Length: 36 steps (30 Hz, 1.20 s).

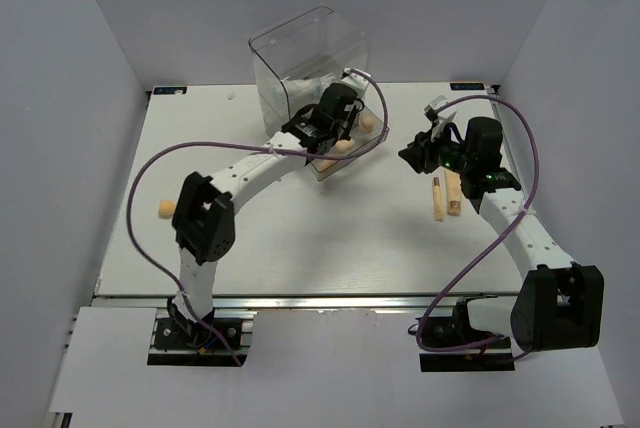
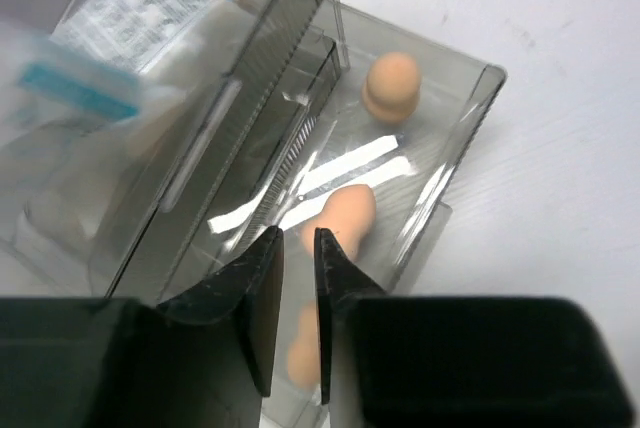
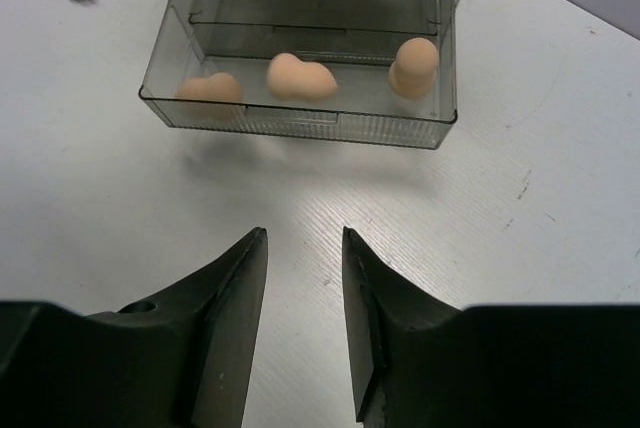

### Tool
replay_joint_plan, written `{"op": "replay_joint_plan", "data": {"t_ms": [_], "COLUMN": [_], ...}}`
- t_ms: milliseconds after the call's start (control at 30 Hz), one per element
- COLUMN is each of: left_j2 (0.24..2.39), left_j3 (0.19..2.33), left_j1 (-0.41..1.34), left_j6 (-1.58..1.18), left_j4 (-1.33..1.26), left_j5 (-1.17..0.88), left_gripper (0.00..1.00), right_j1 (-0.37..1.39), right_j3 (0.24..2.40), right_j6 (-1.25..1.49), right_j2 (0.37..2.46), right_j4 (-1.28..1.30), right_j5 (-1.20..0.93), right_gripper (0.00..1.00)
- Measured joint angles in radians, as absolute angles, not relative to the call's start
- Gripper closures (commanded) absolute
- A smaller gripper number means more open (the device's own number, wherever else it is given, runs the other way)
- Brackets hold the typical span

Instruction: Organize the makeup

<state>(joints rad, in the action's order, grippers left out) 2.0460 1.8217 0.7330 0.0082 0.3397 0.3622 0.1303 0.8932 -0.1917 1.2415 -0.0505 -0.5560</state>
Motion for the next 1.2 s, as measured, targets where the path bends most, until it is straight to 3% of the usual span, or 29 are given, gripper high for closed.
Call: {"op": "replay_joint_plan", "data": {"t_ms": [67, 133, 200, 267, 333, 467, 633, 1000, 1200], "left_j2": [1.958, 1.828, 1.652, 1.473, 1.317, 1.124, 1.089, 1.429, 1.531], "left_j3": [1.777, 1.691, 1.549, 1.401, 1.265, 1.04, 0.936, 0.988, 1.08], "left_j1": [0.736, 0.735, 0.727, 0.7, 0.634, 0.379, 0.21, -0.134, -0.181], "left_j6": [-0.054, -0.134, -0.241, -0.351, -0.474, -0.714, -0.948, -1.122, -1.045], "left_j4": [0.345, 0.341, 0.301, 0.271, 0.258, 0.282, 0.491, 0.865, 0.91], "left_j5": [0.364, 0.37, 0.382, 0.384, 0.377, 0.351, 0.386, 0.397, 0.412], "left_gripper": [0.8, 0.77, 0.45, 0.22, 0.12, 0.06, 0.06, 0.06, 0.05], "right_j1": [0.13, 0.13, 0.13, 0.131, 0.133, 0.145, 0.159, 0.165, 0.166], "right_j3": [0.893, 0.893, 0.893, 0.893, 0.893, 0.893, 0.893, 0.881, 0.861], "right_j6": [-0.212, -0.239, -0.265, -0.282, -0.297, -0.319, -0.326, -0.324, -0.322], "right_j2": [1.242, 1.242, 1.242, 1.243, 1.246, 1.258, 1.272, 1.276, 1.276], "right_j4": [-0.043, -0.026, -0.008, 0.008, 0.019, 0.041, 0.054, 0.051, 0.049], "right_j5": [-0.584, -0.623, -0.674, -0.719, -0.749, -0.772, -0.773, -0.762, -0.759], "right_gripper": [0.58, 0.57, 0.56, 0.55, 0.55, 0.56, 0.56, 0.55, 0.55]}}
